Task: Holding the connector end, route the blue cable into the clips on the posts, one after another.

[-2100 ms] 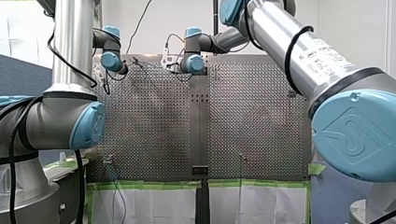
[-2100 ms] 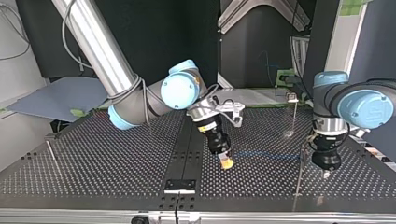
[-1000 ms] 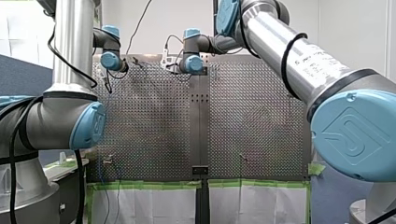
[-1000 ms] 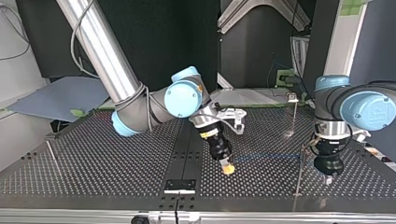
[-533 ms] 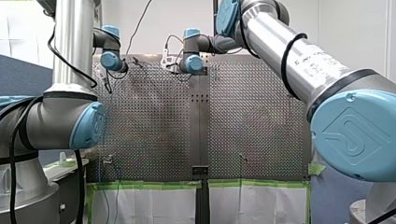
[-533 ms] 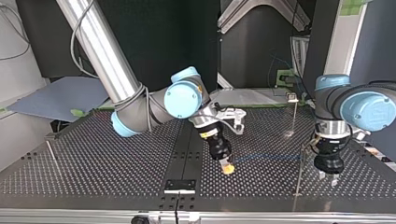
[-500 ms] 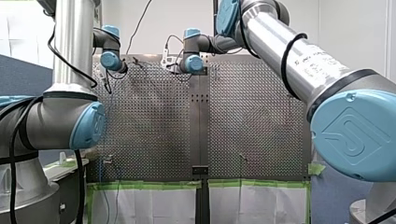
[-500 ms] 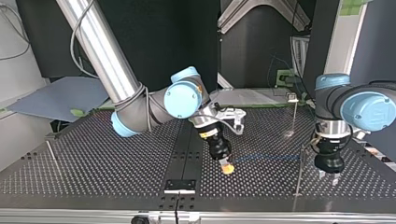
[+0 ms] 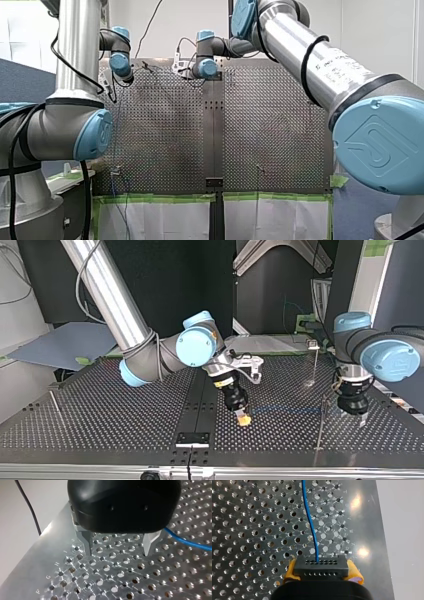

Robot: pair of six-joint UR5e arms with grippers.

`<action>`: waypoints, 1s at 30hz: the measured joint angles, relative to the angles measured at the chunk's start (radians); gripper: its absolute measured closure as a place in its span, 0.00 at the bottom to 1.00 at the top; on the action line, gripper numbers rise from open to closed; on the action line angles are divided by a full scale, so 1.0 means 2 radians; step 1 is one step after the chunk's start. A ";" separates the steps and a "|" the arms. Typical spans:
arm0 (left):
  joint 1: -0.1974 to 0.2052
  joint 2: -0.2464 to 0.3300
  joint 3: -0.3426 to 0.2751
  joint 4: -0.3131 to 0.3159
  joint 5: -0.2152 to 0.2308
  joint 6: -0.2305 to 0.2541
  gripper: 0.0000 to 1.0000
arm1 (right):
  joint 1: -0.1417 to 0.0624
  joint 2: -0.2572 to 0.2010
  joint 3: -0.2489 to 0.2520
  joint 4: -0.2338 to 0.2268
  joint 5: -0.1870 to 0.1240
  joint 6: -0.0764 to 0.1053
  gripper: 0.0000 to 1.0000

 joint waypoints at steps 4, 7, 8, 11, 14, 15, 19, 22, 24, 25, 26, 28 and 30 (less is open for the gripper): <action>0.004 0.010 -0.009 -0.016 -0.010 -0.007 0.00 | 0.002 0.000 0.000 0.001 0.000 0.000 1.00; 0.006 0.023 -0.021 -0.029 -0.010 -0.016 0.00 | 0.003 0.000 0.000 0.000 0.000 0.000 1.00; 0.006 0.028 -0.027 -0.035 -0.009 -0.017 0.00 | 0.004 0.000 0.000 0.000 0.001 0.000 1.00; 0.006 0.043 -0.041 -0.046 -0.006 -0.017 0.00 | 0.004 0.000 0.000 0.000 0.001 0.000 1.00; 0.004 0.058 -0.056 -0.050 -0.003 -0.016 0.00 | 0.005 0.000 0.000 0.000 0.002 0.000 1.00; 0.004 0.062 -0.060 -0.052 -0.002 -0.016 0.00 | 0.005 0.000 0.000 0.000 0.002 0.000 1.00; 0.000 0.080 -0.078 -0.058 0.004 -0.016 0.00 | 0.007 0.000 -0.001 -0.001 0.003 0.000 1.00; -0.004 0.094 -0.092 -0.064 0.006 -0.014 0.00 | 0.008 0.000 -0.002 -0.001 0.003 0.000 1.00; -0.008 0.104 -0.100 -0.071 0.006 -0.010 0.00 | 0.008 0.000 -0.002 -0.001 0.003 0.000 1.00; -0.010 0.109 -0.102 -0.076 0.006 -0.008 0.00 | 0.008 0.000 -0.002 -0.001 0.003 0.000 1.00; -0.011 0.114 -0.103 -0.079 0.006 -0.006 0.00 | 0.008 0.001 -0.002 -0.001 0.003 0.000 1.00; -0.014 0.123 -0.105 -0.083 0.006 -0.005 0.00 | 0.008 0.001 -0.002 -0.001 0.003 0.000 1.00; -0.018 0.133 -0.106 -0.086 0.007 -0.003 0.00 | 0.008 0.001 -0.002 -0.001 0.003 0.000 1.00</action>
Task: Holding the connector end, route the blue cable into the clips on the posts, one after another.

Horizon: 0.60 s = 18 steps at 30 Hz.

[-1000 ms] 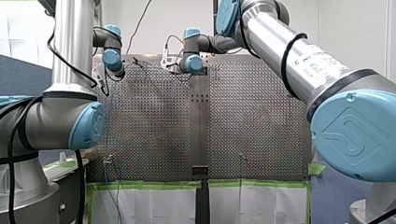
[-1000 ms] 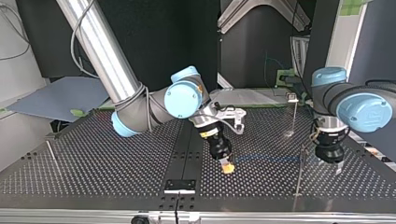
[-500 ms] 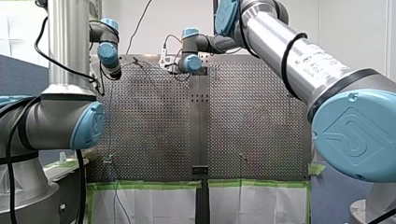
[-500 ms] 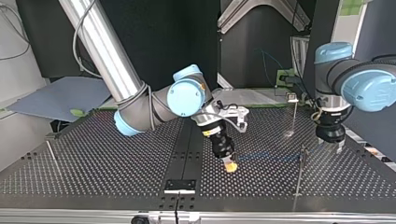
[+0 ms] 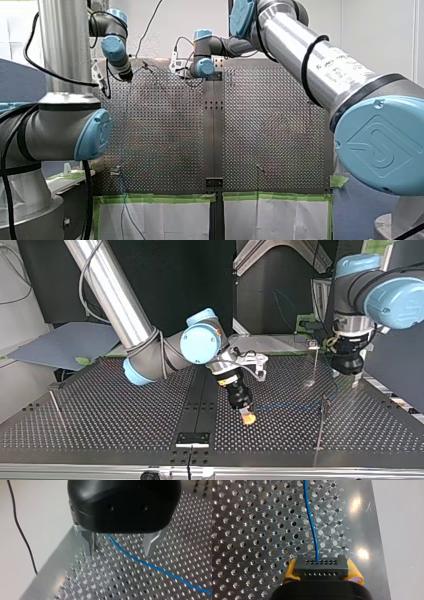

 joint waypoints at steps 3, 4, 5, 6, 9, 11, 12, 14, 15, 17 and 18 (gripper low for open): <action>-0.006 0.015 0.000 -0.001 0.006 0.004 0.00 | -0.001 0.000 0.000 0.000 0.000 0.000 1.00; -0.008 0.019 0.000 -0.001 0.009 0.006 0.00 | -0.001 0.000 0.000 0.000 0.000 0.000 1.00; -0.010 0.025 0.000 0.000 0.014 0.008 0.00 | -0.001 0.000 0.000 0.000 0.000 0.000 1.00; -0.012 0.030 0.000 0.002 0.017 0.011 0.00 | -0.001 0.000 0.000 0.000 0.000 0.000 1.00; -0.017 0.041 0.000 0.007 0.030 0.022 0.00 | -0.002 0.000 0.000 0.000 0.000 0.000 1.00; -0.021 0.045 0.000 0.010 0.040 0.031 0.00 | -0.002 0.000 0.000 0.000 0.000 0.000 1.00; -0.022 0.047 0.000 0.011 0.044 0.035 0.00 | -0.002 0.000 0.000 0.000 0.000 0.000 1.00; -0.026 0.049 0.000 0.013 0.054 0.044 0.00 | -0.002 0.000 0.000 0.001 0.000 0.001 1.00; -0.028 0.050 0.000 0.014 0.057 0.048 0.00 | -0.002 0.000 0.000 0.001 0.000 0.001 1.00; -0.032 0.050 0.000 0.015 0.065 0.056 0.00 | -0.001 0.000 0.000 0.001 0.000 0.001 1.00; -0.034 0.051 0.000 0.016 0.068 0.060 0.00 | -0.001 0.000 0.000 0.001 0.000 0.001 1.00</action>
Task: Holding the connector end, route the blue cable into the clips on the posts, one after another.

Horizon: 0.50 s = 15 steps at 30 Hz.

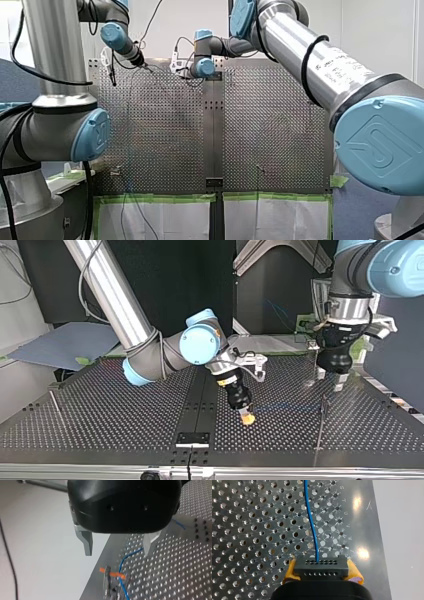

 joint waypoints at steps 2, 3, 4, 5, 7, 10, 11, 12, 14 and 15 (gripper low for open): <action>-0.005 0.000 0.000 0.001 0.004 0.009 0.00 | 0.000 0.000 0.000 0.000 0.000 0.000 1.00; -0.008 0.000 0.000 0.001 0.005 0.014 0.00 | 0.000 0.000 0.000 0.000 0.000 0.000 1.00; -0.011 0.000 0.000 0.001 0.006 0.018 0.00 | 0.000 0.000 0.000 0.000 0.000 0.000 1.00; -0.014 -0.001 0.000 0.001 0.006 0.024 0.00 | 0.000 0.000 0.000 0.001 0.000 0.000 1.00; -0.019 -0.005 0.000 0.002 0.007 0.033 0.00 | -0.001 0.000 0.000 0.001 0.000 0.000 1.00; -0.028 -0.017 0.000 0.002 0.007 0.048 0.00 | -0.001 0.000 0.000 0.001 0.000 0.000 1.00; -0.031 -0.020 0.001 0.003 0.007 0.054 0.00 | -0.001 0.000 0.000 0.001 0.000 0.000 1.00; -0.033 -0.022 0.001 0.003 0.007 0.058 0.00 | -0.002 0.000 0.000 0.002 0.000 0.000 1.00; -0.037 -0.024 0.005 0.003 0.007 0.067 0.00 | -0.002 0.000 0.000 0.002 0.000 0.000 1.00; -0.039 -0.025 0.007 0.003 0.007 0.071 0.00 | -0.003 0.000 0.000 0.002 0.000 0.000 1.00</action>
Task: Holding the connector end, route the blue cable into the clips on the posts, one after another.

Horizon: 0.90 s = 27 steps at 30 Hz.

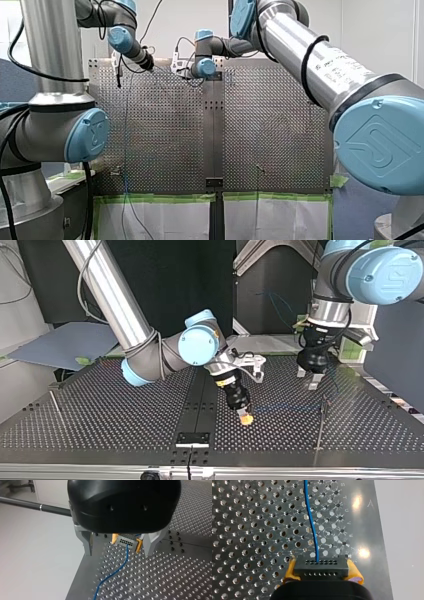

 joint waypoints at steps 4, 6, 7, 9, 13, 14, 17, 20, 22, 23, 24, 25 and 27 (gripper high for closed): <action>-0.008 -0.003 0.014 0.003 -0.001 0.017 0.00 | 0.000 0.000 0.000 0.000 0.000 0.000 1.00; -0.012 -0.006 0.024 0.004 -0.002 0.027 0.00 | 0.000 0.000 0.000 0.000 0.000 0.000 1.00; -0.013 -0.008 0.028 0.004 -0.002 0.032 0.00 | 0.000 0.000 0.000 0.001 0.000 0.000 1.00; -0.015 -0.014 0.035 0.005 -0.003 0.042 0.00 | -0.001 0.000 0.000 0.001 0.000 0.000 1.00; -0.018 -0.030 0.046 0.006 -0.003 0.060 0.00 | -0.001 0.000 0.000 0.001 0.000 0.000 1.00; -0.020 -0.034 0.050 0.006 -0.004 0.065 0.00 | -0.001 0.000 0.000 0.001 0.000 0.000 1.00; -0.022 -0.047 0.060 0.006 -0.009 0.076 0.00 | -0.001 0.000 0.000 0.001 0.000 0.000 1.00; -0.023 -0.058 0.067 0.008 -0.018 0.082 0.00 | -0.002 0.000 0.000 0.002 0.000 0.000 1.00; -0.023 -0.063 0.071 0.009 -0.023 0.083 0.00 | -0.002 0.000 0.000 0.002 0.000 0.000 1.00; -0.023 -0.067 0.073 0.009 -0.026 0.084 0.00 | -0.002 0.000 0.000 0.002 0.000 0.000 1.00; -0.023 -0.070 0.074 0.009 -0.028 0.084 0.00 | -0.002 0.000 0.000 0.002 0.000 0.000 1.00; -0.023 -0.073 0.076 0.009 -0.030 0.084 0.00 | -0.002 0.000 0.000 0.003 0.000 0.000 1.00; -0.024 -0.080 0.080 0.010 -0.032 0.085 0.00 | -0.002 0.000 0.000 0.003 0.000 0.000 1.00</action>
